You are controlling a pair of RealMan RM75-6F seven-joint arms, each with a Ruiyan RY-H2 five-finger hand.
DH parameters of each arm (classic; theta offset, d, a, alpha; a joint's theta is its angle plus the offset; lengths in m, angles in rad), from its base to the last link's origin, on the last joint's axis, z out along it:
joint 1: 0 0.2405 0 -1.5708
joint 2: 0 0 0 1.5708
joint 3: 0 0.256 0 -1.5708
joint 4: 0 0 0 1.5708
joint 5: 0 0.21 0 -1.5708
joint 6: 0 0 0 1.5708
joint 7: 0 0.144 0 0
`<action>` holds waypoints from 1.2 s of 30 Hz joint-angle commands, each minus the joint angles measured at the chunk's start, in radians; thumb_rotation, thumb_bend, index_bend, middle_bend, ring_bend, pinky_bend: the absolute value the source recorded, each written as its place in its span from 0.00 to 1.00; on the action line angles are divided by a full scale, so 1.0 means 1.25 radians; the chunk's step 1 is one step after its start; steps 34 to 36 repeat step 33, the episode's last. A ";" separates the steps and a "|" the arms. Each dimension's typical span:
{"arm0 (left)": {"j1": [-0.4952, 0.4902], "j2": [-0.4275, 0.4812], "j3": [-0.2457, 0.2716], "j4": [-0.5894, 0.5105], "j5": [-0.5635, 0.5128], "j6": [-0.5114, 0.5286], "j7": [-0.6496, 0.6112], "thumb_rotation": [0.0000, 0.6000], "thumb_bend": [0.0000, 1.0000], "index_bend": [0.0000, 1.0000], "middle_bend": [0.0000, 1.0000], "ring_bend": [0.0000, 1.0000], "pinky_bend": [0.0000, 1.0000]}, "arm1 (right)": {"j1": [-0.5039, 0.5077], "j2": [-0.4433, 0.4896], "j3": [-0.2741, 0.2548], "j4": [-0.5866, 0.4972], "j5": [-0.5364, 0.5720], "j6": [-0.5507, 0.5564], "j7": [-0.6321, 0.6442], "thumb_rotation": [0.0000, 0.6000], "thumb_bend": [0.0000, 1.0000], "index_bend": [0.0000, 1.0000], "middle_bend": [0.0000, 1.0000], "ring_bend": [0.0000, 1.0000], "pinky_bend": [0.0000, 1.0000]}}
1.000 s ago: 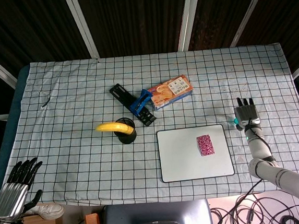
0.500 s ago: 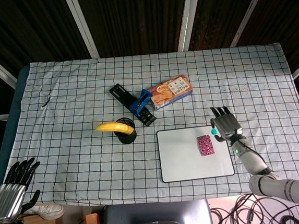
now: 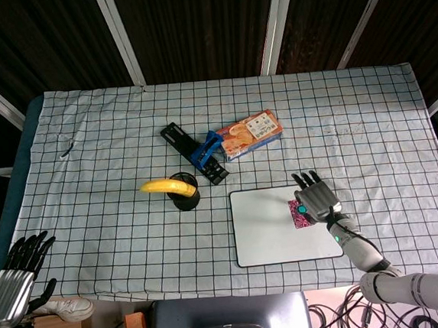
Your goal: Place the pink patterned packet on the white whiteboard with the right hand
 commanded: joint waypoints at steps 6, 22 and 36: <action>0.003 0.001 0.000 0.000 0.003 0.005 -0.003 1.00 0.40 0.00 0.00 0.00 0.06 | -0.007 0.016 -0.010 -0.030 -0.025 0.012 0.011 1.00 0.27 0.20 0.00 0.00 0.00; 0.009 -0.003 -0.010 0.010 0.003 0.029 -0.012 1.00 0.40 0.00 0.00 0.00 0.04 | -0.448 0.208 -0.175 -0.132 -0.392 0.609 0.275 1.00 0.27 0.00 0.00 0.00 0.00; 0.020 -0.006 -0.007 0.002 0.004 0.038 0.010 1.00 0.40 0.00 0.00 0.00 0.04 | -0.500 0.235 -0.151 -0.122 -0.478 0.649 0.342 1.00 0.27 0.00 0.00 0.00 0.00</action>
